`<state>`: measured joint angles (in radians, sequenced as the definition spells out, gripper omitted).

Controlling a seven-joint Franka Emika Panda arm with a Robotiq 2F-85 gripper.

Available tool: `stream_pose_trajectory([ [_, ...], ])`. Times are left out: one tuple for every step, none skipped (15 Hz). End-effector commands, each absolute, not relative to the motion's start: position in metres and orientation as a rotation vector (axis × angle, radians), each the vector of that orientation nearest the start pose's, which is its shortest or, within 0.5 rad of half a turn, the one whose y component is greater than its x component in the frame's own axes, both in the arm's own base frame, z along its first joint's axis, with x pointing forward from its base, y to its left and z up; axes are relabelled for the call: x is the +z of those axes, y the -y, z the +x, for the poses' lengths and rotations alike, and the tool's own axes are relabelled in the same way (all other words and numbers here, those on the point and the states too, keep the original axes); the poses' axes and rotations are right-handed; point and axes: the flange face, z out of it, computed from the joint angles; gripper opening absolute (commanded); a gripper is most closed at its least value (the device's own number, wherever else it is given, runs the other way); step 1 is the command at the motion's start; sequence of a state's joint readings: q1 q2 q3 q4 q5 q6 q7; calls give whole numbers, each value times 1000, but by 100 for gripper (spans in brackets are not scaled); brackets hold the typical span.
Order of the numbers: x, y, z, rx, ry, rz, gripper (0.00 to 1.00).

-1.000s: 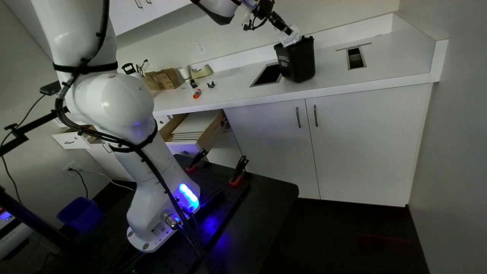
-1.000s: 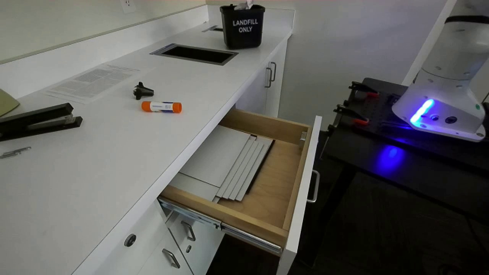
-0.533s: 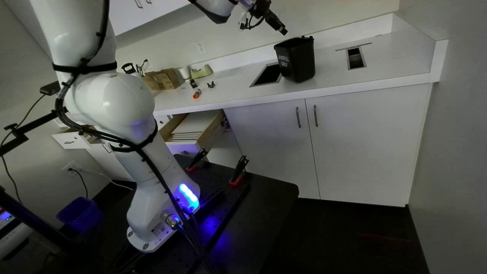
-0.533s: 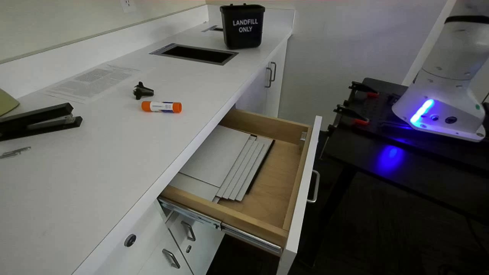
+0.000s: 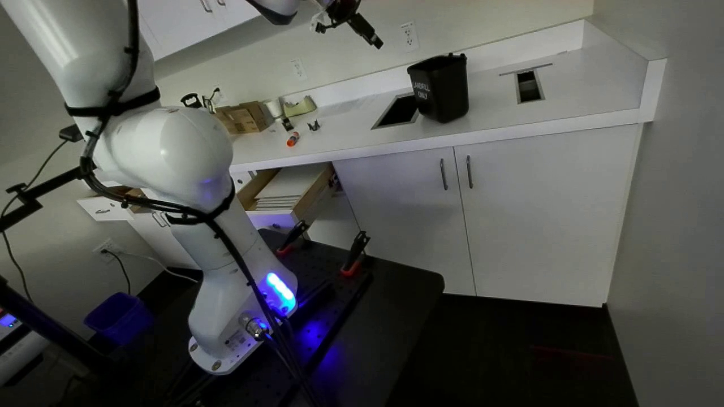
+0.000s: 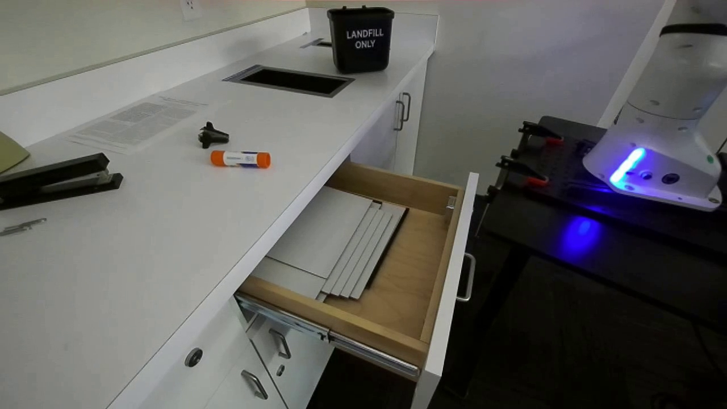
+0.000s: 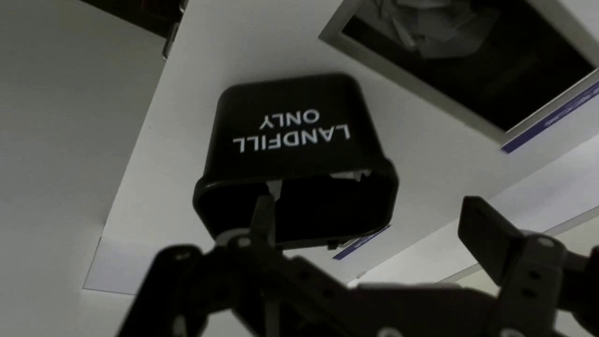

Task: Put the white paper in the black bin then put the orange object in the open drawer then close the drawer

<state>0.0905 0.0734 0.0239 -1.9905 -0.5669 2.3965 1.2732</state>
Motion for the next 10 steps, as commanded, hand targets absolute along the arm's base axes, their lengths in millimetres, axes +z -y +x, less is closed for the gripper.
stream_pose_trajectory([
  [462, -124, 560, -769, -930, -3025, 100],
  [458, -141, 555, -752, -836, -3036, 100],
  [456, -163, 550, -728, -743, -3047, 100],
  [454, -183, 545, -704, -650, -3054, 100],
  [451, -202, 540, -677, -561, -3064, 100],
  [449, -219, 536, -652, -472, -3069, 100],
  [448, -236, 532, -629, -380, -3075, 100],
  [449, -221, 538, -655, -510, -3075, 100],
  [449, -230, 534, -646, -483, -3074, 100],
  [448, -232, 533, -645, -481, -3074, 100],
])
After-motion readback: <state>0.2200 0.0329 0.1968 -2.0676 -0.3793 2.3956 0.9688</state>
